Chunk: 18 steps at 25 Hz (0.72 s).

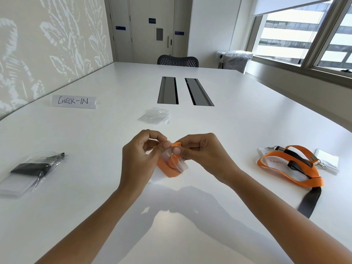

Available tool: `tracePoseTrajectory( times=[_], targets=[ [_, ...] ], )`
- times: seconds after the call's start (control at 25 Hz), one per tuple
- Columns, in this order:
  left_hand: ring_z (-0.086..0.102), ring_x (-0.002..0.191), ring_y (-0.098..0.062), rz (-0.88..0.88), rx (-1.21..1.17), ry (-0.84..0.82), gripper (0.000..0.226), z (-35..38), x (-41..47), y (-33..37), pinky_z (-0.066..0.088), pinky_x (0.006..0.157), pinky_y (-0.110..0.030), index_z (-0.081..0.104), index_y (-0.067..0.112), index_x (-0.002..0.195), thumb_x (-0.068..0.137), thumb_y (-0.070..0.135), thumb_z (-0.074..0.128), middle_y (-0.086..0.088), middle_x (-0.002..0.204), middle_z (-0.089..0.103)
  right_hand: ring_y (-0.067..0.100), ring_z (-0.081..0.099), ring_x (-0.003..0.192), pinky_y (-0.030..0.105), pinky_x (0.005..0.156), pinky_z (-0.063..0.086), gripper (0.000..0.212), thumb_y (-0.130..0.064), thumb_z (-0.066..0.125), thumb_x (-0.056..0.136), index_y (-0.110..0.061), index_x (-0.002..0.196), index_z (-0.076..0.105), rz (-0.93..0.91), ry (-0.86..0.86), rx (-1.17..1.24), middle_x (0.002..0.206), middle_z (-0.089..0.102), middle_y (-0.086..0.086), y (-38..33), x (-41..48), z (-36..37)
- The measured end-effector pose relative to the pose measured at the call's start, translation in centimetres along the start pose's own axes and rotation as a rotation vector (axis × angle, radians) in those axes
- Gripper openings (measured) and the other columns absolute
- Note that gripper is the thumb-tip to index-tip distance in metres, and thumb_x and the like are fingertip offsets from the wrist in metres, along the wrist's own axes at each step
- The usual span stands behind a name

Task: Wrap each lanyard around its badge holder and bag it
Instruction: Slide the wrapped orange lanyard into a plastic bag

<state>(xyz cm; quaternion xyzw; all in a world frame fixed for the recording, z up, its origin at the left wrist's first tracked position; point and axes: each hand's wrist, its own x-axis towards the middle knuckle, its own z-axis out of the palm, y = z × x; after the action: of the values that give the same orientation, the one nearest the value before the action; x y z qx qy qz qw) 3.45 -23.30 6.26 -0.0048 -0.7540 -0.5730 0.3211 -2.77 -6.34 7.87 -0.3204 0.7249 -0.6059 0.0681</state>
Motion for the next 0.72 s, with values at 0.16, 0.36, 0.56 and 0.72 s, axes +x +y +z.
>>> tracePoseTrajectory(
  times=[0.16,0.36,0.56,0.72],
  targets=[
    [0.068,0.07,-0.009,-0.011,-0.024,0.007,0.008,0.0,0.0,0.1,0.048,0.066,-0.011,0.068,0.022,0.081,0.079,0.026,0.075,0.01,0.078,0.072,0.018,0.07,0.074,0.03,0.076,0.057,0.009,-0.01,0.07,0.088,-0.009,0.091,0.078,-0.032,0.021,-0.094,0.083,0.077,0.002,-0.2,0.0,0.2],
    [0.069,0.071,-0.01,0.011,-0.039,0.001,0.017,0.0,-0.1,0.4,0.049,0.067,-0.012,0.069,0.021,0.08,0.075,0.036,0.074,0.009,0.079,0.072,0.013,0.073,0.078,0.039,0.085,0.058,0.004,-0.02,0.077,0.082,-0.019,0.085,0.079,-0.015,0.058,-0.169,0.079,0.077,-0.004,-0.6,-0.4,0.3],
    [0.069,0.073,-0.012,0.074,-0.019,-0.05,0.006,0.2,-0.4,0.4,0.053,0.071,-0.02,0.069,0.02,0.08,0.08,0.022,0.075,0.007,0.081,0.071,0.026,0.074,0.085,0.051,0.093,0.054,0.012,-0.011,0.085,0.07,-0.006,0.079,0.078,0.093,0.1,-0.019,0.082,0.077,0.008,-0.8,-0.9,0.5],
    [0.068,0.074,-0.012,0.125,0.009,-0.03,0.006,0.1,-0.1,0.5,0.052,0.071,-0.02,0.067,0.019,0.08,0.084,0.02,0.072,0.01,0.08,0.069,0.031,0.073,0.083,0.058,0.089,0.052,0.019,-0.022,0.085,0.071,-0.008,0.075,0.073,0.098,0.115,-0.006,0.079,0.076,0.011,-1.3,-1.1,1.2]
  ],
)
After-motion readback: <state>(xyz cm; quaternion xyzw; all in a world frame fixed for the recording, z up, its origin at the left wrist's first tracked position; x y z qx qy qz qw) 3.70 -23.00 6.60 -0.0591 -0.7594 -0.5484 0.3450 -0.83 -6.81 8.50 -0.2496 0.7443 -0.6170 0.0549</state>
